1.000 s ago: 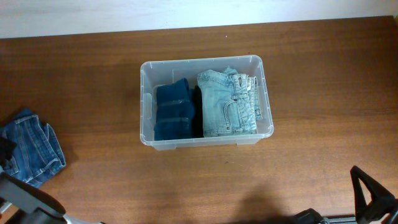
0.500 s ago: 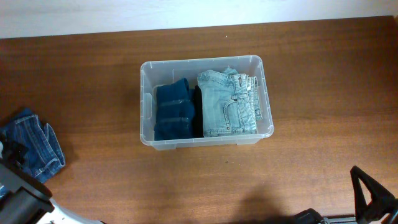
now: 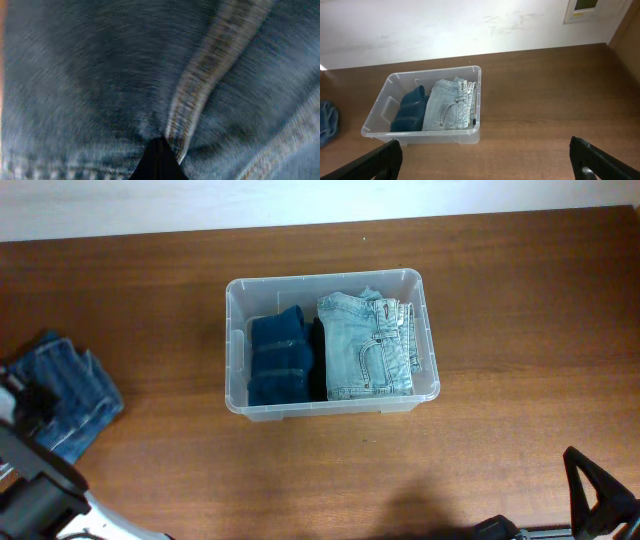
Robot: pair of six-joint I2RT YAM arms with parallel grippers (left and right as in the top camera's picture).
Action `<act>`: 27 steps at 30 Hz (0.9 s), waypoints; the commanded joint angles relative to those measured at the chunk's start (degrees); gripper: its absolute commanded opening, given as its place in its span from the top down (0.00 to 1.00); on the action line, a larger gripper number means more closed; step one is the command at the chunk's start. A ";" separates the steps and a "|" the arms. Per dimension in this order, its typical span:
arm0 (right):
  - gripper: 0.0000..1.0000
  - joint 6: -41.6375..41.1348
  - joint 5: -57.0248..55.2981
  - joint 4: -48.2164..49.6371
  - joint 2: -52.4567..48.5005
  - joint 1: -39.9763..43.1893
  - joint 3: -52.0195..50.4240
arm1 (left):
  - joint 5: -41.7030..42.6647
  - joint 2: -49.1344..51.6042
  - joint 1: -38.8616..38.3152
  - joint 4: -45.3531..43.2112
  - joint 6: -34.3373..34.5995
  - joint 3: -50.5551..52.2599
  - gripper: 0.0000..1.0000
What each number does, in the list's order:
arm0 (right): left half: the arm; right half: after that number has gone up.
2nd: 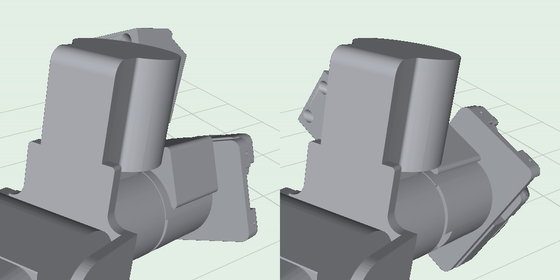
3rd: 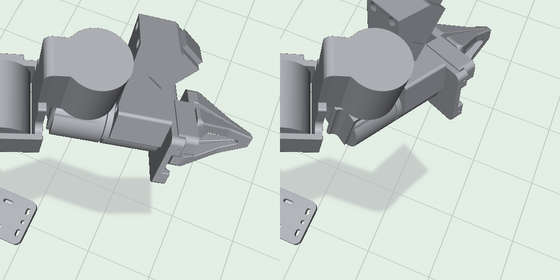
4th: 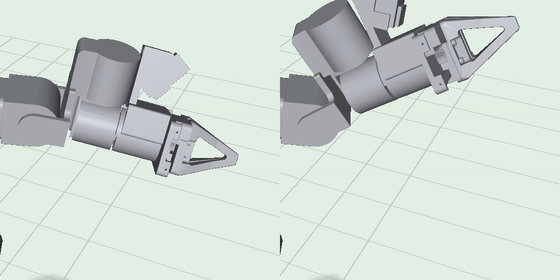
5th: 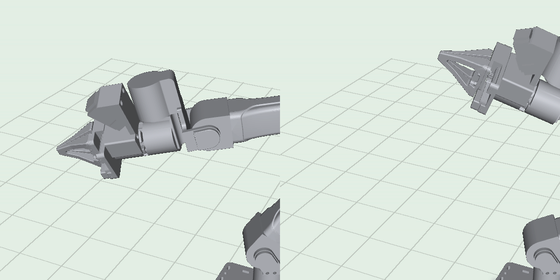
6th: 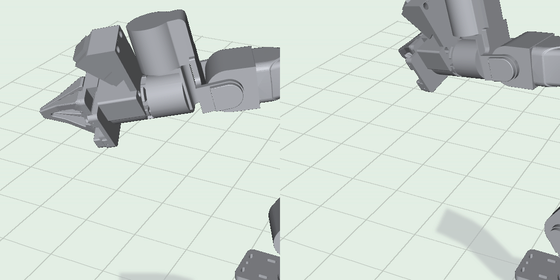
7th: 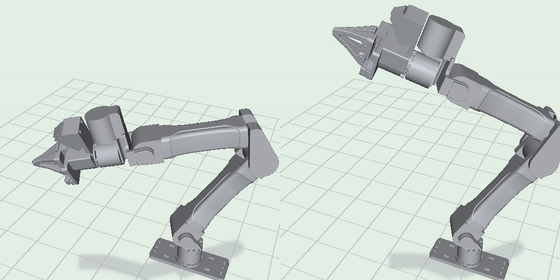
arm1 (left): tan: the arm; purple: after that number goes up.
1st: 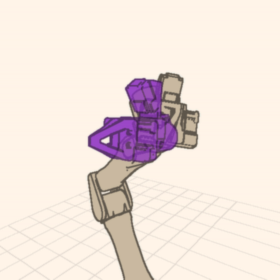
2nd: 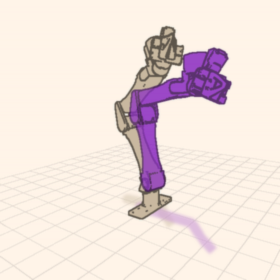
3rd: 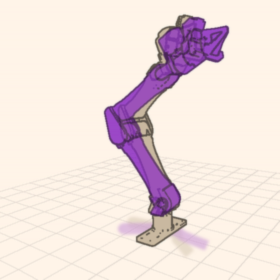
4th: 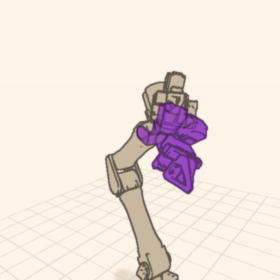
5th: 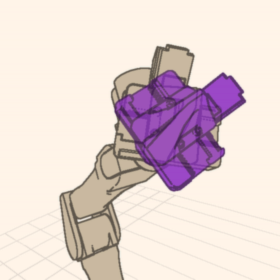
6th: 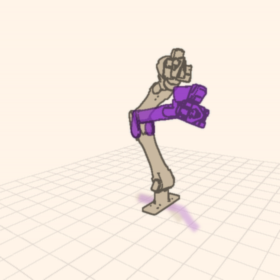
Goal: Pack container
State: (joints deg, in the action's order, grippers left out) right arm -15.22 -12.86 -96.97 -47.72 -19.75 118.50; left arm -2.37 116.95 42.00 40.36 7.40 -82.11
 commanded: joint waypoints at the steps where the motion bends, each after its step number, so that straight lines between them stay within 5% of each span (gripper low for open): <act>1: 0.01 -0.24 -0.92 -0.33 0.22 -0.04 0.02 | 13.27 5.51 -9.05 0.26 -2.78 2.58 1.00; 12: 0.01 -0.24 -0.92 -0.33 0.22 -0.04 0.02 | 4.66 5.51 -20.11 3.17 -2.78 2.58 1.00; 27: 0.01 -0.24 -0.92 -0.33 0.22 -0.04 0.02 | 6.97 -4.28 -19.54 4.20 2.01 0.24 1.00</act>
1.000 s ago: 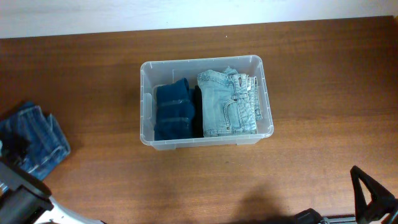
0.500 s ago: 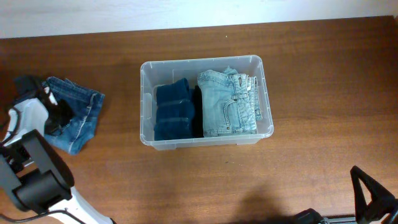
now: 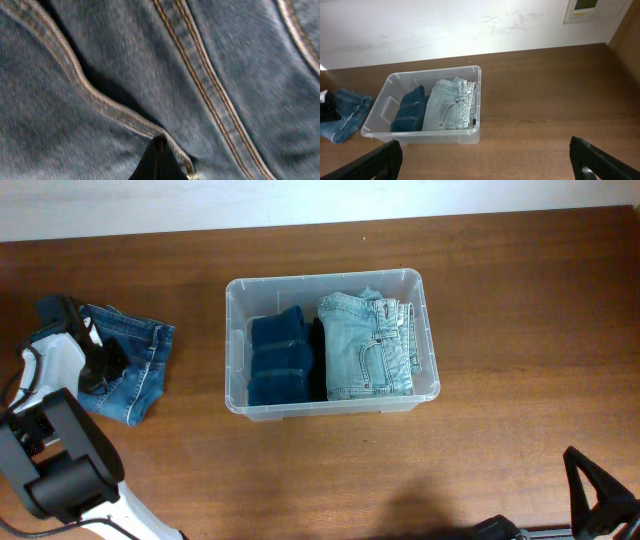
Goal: Pack container
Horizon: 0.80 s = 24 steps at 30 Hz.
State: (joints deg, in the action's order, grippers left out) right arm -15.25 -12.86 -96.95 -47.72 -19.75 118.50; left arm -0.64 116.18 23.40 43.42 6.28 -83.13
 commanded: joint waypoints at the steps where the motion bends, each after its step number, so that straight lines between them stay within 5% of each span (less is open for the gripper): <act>1: 0.01 -0.22 -0.92 -0.35 0.22 -0.04 0.02 | 5.18 -6.38 -0.57 1.07 4.22 1.27 1.00; 12: 0.01 -0.22 -0.92 -0.35 0.22 -0.04 0.02 | 7.91 -10.60 -4.63 -2.36 4.35 1.75 1.00; 24: 0.02 -0.22 -0.92 -0.35 0.22 -0.04 0.02 | -2.47 -8.35 -11.32 -10.80 4.35 2.86 1.00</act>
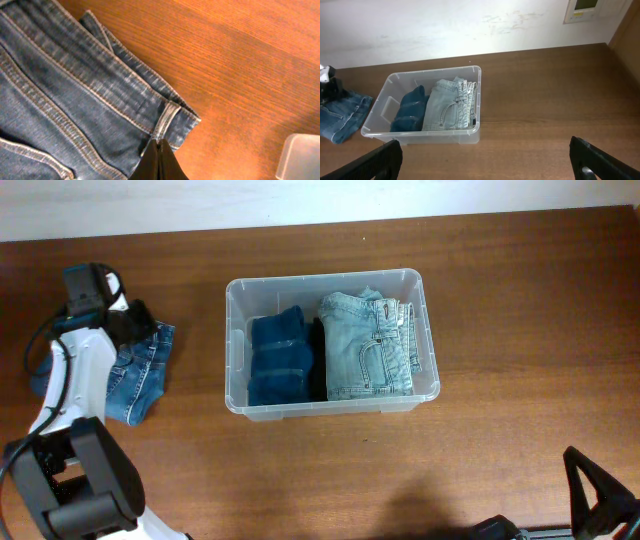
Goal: Pack container
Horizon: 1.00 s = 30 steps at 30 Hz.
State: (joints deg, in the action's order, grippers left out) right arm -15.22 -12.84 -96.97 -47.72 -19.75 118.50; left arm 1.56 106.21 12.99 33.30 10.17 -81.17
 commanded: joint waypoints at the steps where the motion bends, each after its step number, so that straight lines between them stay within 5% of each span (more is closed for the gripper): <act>1: 0.01 -0.24 -0.94 -0.33 0.22 -0.04 0.02 | -5.75 2.32 -1.11 -0.83 0.46 0.90 1.00; 13: 0.01 -0.24 -0.94 -0.33 0.22 -0.04 0.02 | -7.02 11.76 -1.22 1.44 0.44 0.90 1.00; 21: 0.01 -0.24 -0.94 -0.33 0.22 -0.04 0.02 | -7.02 11.74 -1.03 12.24 0.48 0.87 1.00; 30: 0.01 -0.24 -0.94 -0.33 0.22 -0.04 0.02 | -5.18 8.72 -0.94 14.38 0.46 -0.70 1.00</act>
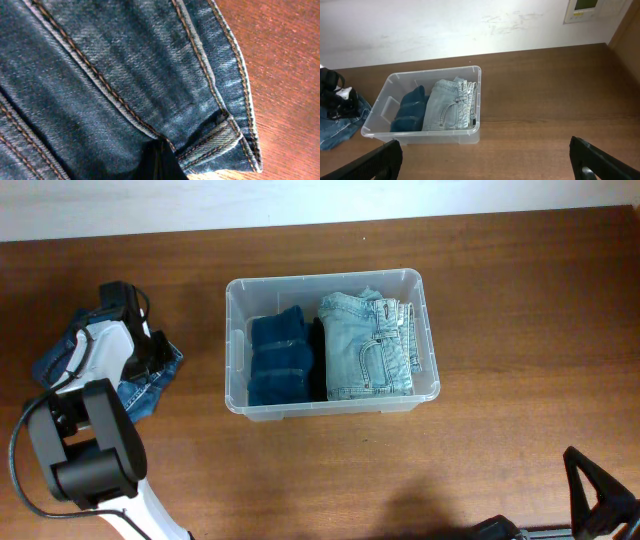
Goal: Pack container
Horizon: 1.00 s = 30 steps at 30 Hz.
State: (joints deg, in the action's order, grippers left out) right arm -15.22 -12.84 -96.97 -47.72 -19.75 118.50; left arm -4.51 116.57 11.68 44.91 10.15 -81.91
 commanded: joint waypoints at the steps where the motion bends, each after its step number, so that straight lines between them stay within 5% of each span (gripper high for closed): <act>1: 0.01 -0.24 -0.94 -0.33 0.22 -0.04 0.02 | 0.72 -2.93 0.46 3.78 0.48 -0.55 1.00; 12: 0.02 -0.24 -0.94 -0.33 0.22 -0.04 0.02 | 0.15 -19.82 5.73 9.11 0.96 -2.23 1.00; 19: 0.01 -0.24 -0.94 -0.33 0.22 -0.04 0.02 | 0.59 -20.92 13.55 11.15 7.19 -1.68 0.99; 20: 0.01 -0.24 -0.94 -0.33 0.22 -0.04 0.02 | 0.79 -20.92 14.78 11.19 7.19 -1.38 0.94; 23: 0.01 -0.24 -0.94 -0.33 0.22 -0.04 0.02 | 0.85 -20.92 17.70 11.34 7.17 -0.98 0.54; 24: 0.01 -0.24 -0.94 -0.33 0.22 -0.04 0.02 | 0.85 -20.92 18.62 11.37 7.15 -0.94 0.25; 25: 0.01 -0.24 -0.94 -0.33 0.22 -0.04 0.02 | 0.85 -20.92 19.26 11.37 7.08 -0.94 0.08; 26: 0.01 -0.24 -0.94 -0.33 0.22 -0.04 0.02 | 1.03 -20.92 19.80 11.30 6.91 -0.94 0.01; 30: 0.01 -0.24 -0.94 -0.33 0.22 -0.04 0.02 | 3.76 -20.81 21.49 10.14 3.74 -0.61 0.01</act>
State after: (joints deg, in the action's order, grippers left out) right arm -15.22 -12.84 -96.97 -47.72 -19.75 118.50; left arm -3.38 95.37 32.21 55.90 16.01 -83.35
